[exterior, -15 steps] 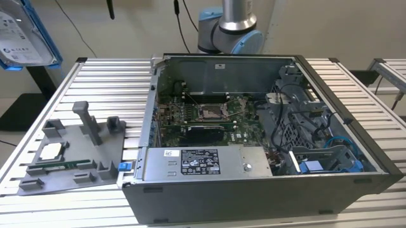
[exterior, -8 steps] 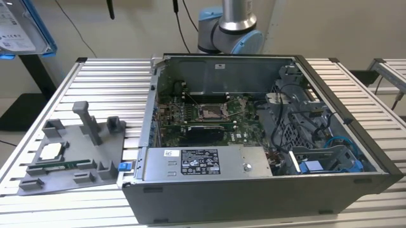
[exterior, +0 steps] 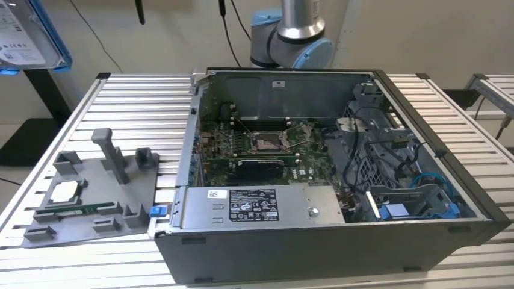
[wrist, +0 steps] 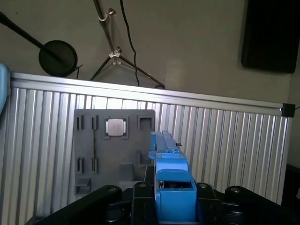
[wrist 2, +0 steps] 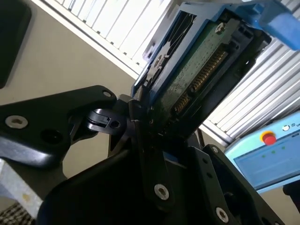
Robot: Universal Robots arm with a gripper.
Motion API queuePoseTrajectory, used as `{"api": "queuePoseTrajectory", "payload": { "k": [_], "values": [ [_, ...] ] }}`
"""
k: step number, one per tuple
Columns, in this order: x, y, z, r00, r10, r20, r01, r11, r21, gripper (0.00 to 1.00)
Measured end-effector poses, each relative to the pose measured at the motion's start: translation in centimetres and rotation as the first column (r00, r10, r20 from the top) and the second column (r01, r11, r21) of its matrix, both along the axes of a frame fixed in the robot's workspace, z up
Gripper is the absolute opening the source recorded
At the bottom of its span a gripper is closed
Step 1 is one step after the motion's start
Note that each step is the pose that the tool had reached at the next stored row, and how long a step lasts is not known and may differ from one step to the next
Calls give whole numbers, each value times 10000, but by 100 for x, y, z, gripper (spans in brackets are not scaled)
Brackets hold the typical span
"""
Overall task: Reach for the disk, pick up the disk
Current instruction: 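Pick up the disk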
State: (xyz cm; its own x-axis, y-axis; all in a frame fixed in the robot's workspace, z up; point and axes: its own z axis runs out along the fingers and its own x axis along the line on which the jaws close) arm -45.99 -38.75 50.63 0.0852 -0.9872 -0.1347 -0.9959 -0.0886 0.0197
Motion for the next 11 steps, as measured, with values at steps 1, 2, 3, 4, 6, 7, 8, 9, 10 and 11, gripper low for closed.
{"api": "queuePoseTrajectory", "payload": {
  "k": [1,2,3,4,6,7,8,9,10,11],
  "values": [
    [21,0,0,10000,0,1,0,10000,1,0],
    [50,1,1,10000,-2,-1,2,10000,1,0],
    [81,1,1,10000,-1,-2,1,10000,1,0],
    [116,1,1,10000,-2,-1,2,10000,2,0],
    [180,1,1,10000,-1,-1,1,10000,3,0],
    [212,1,1,10000,-1,-1,1,10000,3,0],
    [242,1,1,10000,-1,-1,1,10000,3,0],
    [274,1,1,10000,-1,-2,1,10000,4,0],
    [307,1,1,10000,-2,-1,2,10000,5,0],
    [345,1,1,10000,-1,-1,1,10000,5,0]
  ]
}}
